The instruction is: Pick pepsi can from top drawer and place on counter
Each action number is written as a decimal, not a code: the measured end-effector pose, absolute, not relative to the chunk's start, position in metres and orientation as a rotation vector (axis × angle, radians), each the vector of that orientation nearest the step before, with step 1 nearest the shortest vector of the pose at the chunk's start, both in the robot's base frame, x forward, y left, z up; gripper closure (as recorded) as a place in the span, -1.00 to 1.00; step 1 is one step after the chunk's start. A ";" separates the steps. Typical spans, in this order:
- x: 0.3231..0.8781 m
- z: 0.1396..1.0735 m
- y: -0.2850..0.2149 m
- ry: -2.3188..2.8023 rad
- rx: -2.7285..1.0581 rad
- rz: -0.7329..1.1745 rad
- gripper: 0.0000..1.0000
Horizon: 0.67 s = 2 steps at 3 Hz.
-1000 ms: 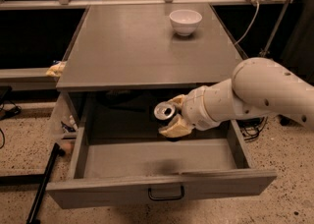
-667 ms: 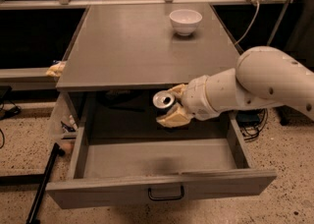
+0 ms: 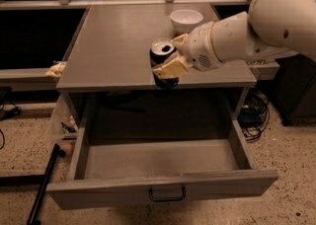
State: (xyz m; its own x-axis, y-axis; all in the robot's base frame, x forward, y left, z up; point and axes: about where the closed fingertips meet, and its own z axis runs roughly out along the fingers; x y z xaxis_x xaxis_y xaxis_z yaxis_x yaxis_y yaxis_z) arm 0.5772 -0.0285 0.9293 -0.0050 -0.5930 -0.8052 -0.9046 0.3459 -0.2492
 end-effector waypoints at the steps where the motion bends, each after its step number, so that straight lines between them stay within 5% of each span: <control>1: 0.577 0.930 -0.028 1.701 -1.348 0.427 1.00; 2: 0.590 0.930 -0.026 1.700 -1.338 0.417 1.00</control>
Offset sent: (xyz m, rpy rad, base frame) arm 0.0452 0.0007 -0.0006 0.0052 -0.0245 -0.0435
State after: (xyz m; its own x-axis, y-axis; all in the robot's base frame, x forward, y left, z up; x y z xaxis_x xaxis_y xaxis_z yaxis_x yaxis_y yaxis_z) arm 0.5902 -0.0263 0.9303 -0.0042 -0.5932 -0.8050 -0.8982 0.3561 -0.2577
